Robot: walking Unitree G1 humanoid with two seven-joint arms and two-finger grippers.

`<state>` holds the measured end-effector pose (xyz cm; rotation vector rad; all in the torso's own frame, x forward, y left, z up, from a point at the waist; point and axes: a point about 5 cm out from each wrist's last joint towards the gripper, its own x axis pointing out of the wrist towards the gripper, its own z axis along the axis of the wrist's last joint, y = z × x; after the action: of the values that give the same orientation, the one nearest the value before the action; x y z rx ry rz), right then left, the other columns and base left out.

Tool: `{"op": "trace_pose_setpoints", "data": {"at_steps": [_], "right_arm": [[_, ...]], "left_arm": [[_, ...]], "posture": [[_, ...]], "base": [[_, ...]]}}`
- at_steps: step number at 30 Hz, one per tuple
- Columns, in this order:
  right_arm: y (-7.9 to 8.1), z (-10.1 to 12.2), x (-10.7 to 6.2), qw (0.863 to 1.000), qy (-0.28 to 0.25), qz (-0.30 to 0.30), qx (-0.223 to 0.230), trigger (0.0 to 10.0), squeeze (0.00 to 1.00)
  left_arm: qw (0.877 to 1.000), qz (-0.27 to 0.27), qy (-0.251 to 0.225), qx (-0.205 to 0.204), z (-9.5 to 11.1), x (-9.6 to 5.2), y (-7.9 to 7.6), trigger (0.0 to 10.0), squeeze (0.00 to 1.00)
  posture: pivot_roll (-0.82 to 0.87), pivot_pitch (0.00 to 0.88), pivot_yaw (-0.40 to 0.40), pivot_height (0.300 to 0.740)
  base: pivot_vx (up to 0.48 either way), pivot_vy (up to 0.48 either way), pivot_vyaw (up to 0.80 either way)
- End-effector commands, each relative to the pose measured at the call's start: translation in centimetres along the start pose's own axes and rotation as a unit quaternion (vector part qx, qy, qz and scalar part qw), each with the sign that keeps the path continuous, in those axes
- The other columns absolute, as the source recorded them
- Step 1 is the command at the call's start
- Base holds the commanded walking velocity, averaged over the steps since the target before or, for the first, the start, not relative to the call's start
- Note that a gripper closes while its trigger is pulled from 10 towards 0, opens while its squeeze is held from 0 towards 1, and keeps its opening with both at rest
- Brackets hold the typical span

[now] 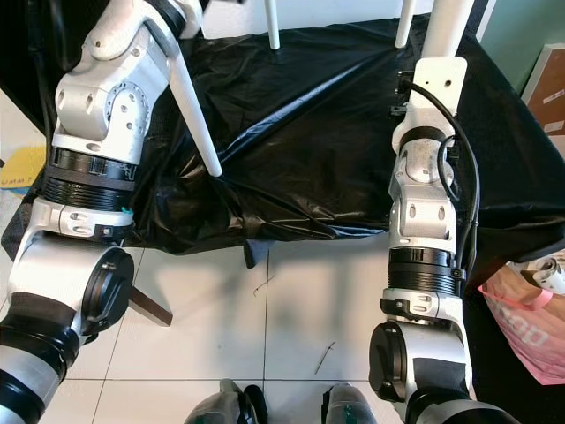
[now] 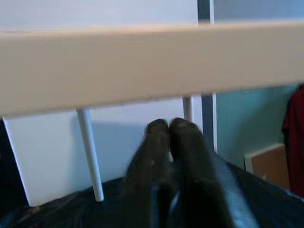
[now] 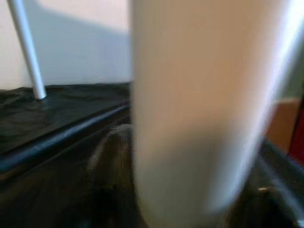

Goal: Building children table

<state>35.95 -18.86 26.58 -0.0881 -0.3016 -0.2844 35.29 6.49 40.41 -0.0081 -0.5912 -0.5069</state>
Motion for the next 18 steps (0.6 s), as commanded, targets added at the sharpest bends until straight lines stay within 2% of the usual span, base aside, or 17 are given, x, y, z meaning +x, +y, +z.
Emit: {"op": "trace_pose_setpoints", "data": {"at_steps": [1, 17, 18], "right_arm": [[0.3, -1.3, -0.4, 1.0, 0.022, 0.008, 0.012, 10.0, 1.0], [0.9, -1.2, -1.1, 0.999, -0.013, 0.011, 0.034, 10.0, 1.0], [0.9, -1.1, -1.3, 0.999, -0.018, 0.012, 0.035, 10.0, 0.0]], "left_arm": [[1.0, -0.013, 0.008, -0.005, -0.3, -0.4, 0.0, 10.0, 1.0], [0.999, -0.031, 0.026, 0.007, -0.9, -1.2, 0.0, 10.0, 1.0], [0.999, -0.035, 0.03, 0.011, -1.1, -1.4, 0.0, 10.0, 0.0]], "posture": [[-0.09, 0.145, 0.105, 0.74], [-0.07, 0.143, 0.102, 0.74], [-0.07, 0.142, 0.102, 0.74]], "base": [[0.0, 0.0, 0.0], [0.0, 0.0, 0.0], [0.0, 0.0, 0.0]]}}
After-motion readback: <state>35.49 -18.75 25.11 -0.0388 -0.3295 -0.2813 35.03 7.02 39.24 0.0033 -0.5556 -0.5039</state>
